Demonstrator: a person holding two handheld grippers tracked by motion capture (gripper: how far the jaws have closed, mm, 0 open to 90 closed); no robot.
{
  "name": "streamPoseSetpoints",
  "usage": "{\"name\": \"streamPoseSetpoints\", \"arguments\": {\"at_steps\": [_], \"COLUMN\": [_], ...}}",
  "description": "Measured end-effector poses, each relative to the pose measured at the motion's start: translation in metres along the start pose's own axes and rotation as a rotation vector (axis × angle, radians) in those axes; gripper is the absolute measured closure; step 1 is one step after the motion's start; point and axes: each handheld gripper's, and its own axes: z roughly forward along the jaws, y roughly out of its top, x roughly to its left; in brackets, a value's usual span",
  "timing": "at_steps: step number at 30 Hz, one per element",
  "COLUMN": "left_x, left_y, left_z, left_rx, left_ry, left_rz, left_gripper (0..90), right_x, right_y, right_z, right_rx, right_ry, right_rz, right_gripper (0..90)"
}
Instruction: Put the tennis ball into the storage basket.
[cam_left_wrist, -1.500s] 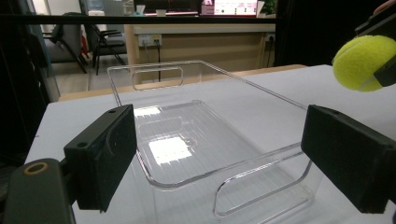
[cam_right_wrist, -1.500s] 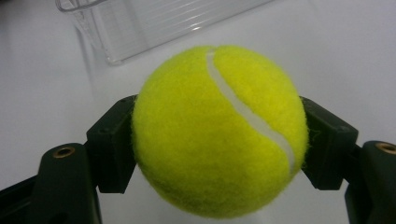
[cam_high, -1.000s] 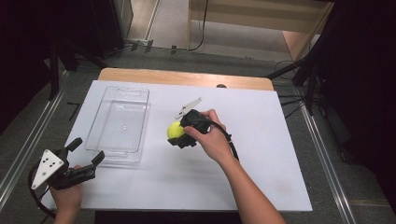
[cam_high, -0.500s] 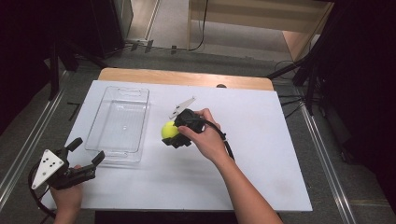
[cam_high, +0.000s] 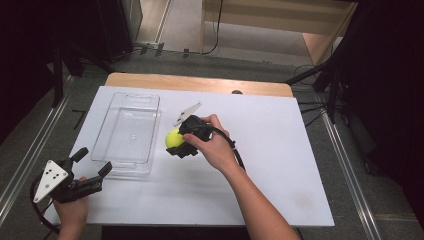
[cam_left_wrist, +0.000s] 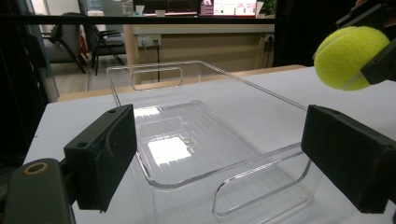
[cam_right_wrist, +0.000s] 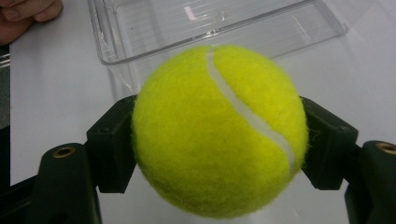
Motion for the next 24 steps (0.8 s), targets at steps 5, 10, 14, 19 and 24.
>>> {"name": "streamPoseSetpoints", "arguments": {"at_steps": [5, 10, 14, 19, 24], "left_x": [0.0, 0.0, 0.0, 0.0, 0.0], "left_y": [0.0, 0.0, 0.0, 0.0, 0.0], "left_z": [0.0, 0.0, 0.0, 0.0, 0.0], "left_rx": [-0.002, -0.003, -0.002, -0.003, -0.002], "left_ry": [-0.001, -0.002, -0.002, -0.002, -0.002], "left_rz": [-0.001, -0.001, -0.002, -0.001, -0.001], "left_gripper": [11.1, 11.1, 11.1, 11.0, 11.1], "right_x": [0.002, 0.003, 0.005, 0.005, 0.006], "right_y": [0.007, 0.011, 0.014, 0.016, 0.018], "right_z": [0.001, 0.002, 0.004, 0.006, 0.008], "right_rx": [-0.002, -0.007, 0.0, -0.003, -0.006], "right_ry": [0.007, 0.009, 0.011, 0.013, 0.017], "right_rz": [-0.012, -0.028, -0.027, -0.036, -0.041], "right_gripper": [23.5, 23.5, 23.5, 23.5, 23.5]}}
